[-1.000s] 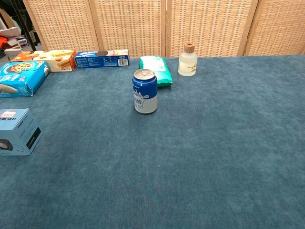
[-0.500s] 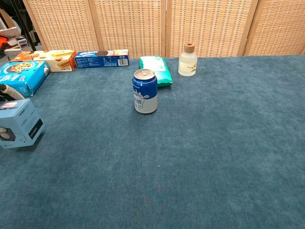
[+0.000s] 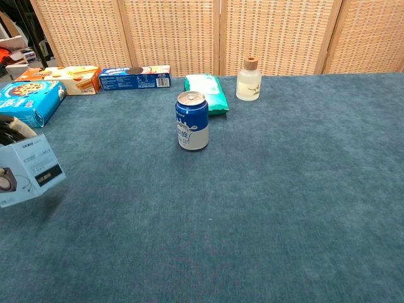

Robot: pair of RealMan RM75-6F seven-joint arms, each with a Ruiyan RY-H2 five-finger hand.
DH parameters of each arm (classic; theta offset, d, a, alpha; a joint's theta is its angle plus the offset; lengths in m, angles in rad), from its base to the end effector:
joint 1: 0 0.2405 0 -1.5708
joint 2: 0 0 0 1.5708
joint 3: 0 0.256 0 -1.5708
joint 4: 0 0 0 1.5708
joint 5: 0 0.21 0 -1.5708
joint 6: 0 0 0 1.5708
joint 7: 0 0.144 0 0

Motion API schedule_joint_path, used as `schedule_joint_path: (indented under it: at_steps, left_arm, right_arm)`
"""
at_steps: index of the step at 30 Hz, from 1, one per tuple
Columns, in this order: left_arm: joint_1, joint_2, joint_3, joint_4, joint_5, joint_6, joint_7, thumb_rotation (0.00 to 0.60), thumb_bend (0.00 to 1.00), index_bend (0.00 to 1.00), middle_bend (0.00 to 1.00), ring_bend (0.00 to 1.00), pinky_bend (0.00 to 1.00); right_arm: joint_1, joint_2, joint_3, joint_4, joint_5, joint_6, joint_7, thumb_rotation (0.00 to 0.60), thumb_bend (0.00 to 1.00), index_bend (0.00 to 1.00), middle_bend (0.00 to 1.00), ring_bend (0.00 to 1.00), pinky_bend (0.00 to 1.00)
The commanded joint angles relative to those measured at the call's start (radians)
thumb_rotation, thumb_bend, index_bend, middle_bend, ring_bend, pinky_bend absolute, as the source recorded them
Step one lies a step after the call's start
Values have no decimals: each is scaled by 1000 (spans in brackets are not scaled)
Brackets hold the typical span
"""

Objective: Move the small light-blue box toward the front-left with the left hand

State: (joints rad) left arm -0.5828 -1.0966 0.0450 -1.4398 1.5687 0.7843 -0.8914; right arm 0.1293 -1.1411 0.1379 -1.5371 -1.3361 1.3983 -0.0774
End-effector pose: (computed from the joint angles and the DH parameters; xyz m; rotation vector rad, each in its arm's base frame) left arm -0.2918 0.2974 0.0972 -1.6341 -1.7422 -0.8808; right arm -0.3336 -0.2136 0.1712 1.2917 -0.8595 0.7800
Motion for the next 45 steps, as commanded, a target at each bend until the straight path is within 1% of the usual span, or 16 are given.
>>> schedule_joint_path:
  at_steps: [1, 4, 7, 9, 10, 11, 12, 13, 14, 18, 23, 27, 29, 34, 38, 45]
  left_arm:
    - [-194, 110, 110, -9, 193, -221, -296, 600, 506, 574, 486, 461, 434]
    - [-304, 105, 200, 43, 294, -269, -459, 600, 501, 577, 486, 461, 434]
    - [-359, 81, 256, 90, 337, -282, -514, 600, 497, 576, 471, 442, 410]
    - [-393, 59, 285, 113, 353, -307, -507, 600, 471, 518, 345, 298, 277]
    - [-402, 50, 291, 116, 348, -314, -503, 600, 440, 416, 202, 163, 153]
    - [-404, 43, 291, 121, 336, -313, -492, 600, 396, 265, 82, 56, 59]
    - [-401, 38, 287, 126, 325, -308, -479, 600, 362, 169, 28, 15, 21]
    - [-382, 29, 263, 145, 291, -284, -433, 600, 313, 58, 0, 0, 0]
    - [-365, 24, 244, 156, 269, -261, -401, 600, 275, 7, 0, 0, 0]
    - [-237, -1, 128, 180, 112, -93, -183, 600, 248, 0, 0, 0, 0]
    - [-170, 35, 75, 118, 23, 4, 1, 600, 247, 0, 0, 0, 0]
    - [-133, 81, 64, 41, -10, 52, 95, 600, 230, 0, 0, 0, 0]
    - [-115, 102, 71, 4, -12, 65, 147, 600, 184, 0, 0, 0, 0]
    - [-74, 134, 100, -122, -52, 46, 383, 600, 118, 0, 0, 0, 0]
    - [-19, 104, 87, -186, -151, 87, 594, 600, 119, 0, 0, 0, 0]
    - [69, -21, 51, -221, -325, 183, 790, 600, 120, 0, 0, 0, 0]
  right_arm:
    - [0, -1, 1, 0, 1, 1, -2, 600, 0, 0, 0, 0, 0]
    - [0, -3, 3, 0, 7, 1, -6, 600, 0, 0, 0, 0, 0]
    - [1, -5, 3, 1, 10, -2, -10, 600, 0, 0, 0, 0, 0]
    - [3, -7, 2, 1, 11, -5, -16, 600, 0, 0, 0, 0, 0]
    - [3, -7, 2, 0, 11, -5, -18, 600, 0, 0, 0, 0, 0]
    - [3, -8, 2, -1, 10, -4, -20, 600, 0, 0, 0, 0, 0]
    - [4, -8, 2, -1, 10, -4, -21, 600, 0, 0, 0, 0, 0]
    - [3, -8, 2, -2, 10, -3, -22, 600, 0, 0, 0, 0, 0]
    - [3, -8, 2, -3, 10, -3, -22, 600, 0, 0, 0, 0, 0]
    - [2, -6, 2, -4, 10, -3, -18, 600, 0, 0, 0, 0, 0]
    - [0, -1, 1, -6, 5, 2, -9, 600, 0, 0, 0, 0, 0]
    - [-2, 2, 0, -8, 2, 4, -2, 600, 0, 0, 0, 0, 0]
    - [-2, 3, 1, -9, 2, 5, 0, 600, 0, 0, 0, 0, 0]
    - [-2, 4, 0, -9, 0, 4, 0, 600, 0, 0, 0, 0, 0]
    - [-2, 4, -2, -10, -3, 5, -1, 600, 0, 0, 0, 0, 0]
    - [-3, 6, -3, -9, -5, 4, 7, 600, 0, 0, 0, 0, 0]
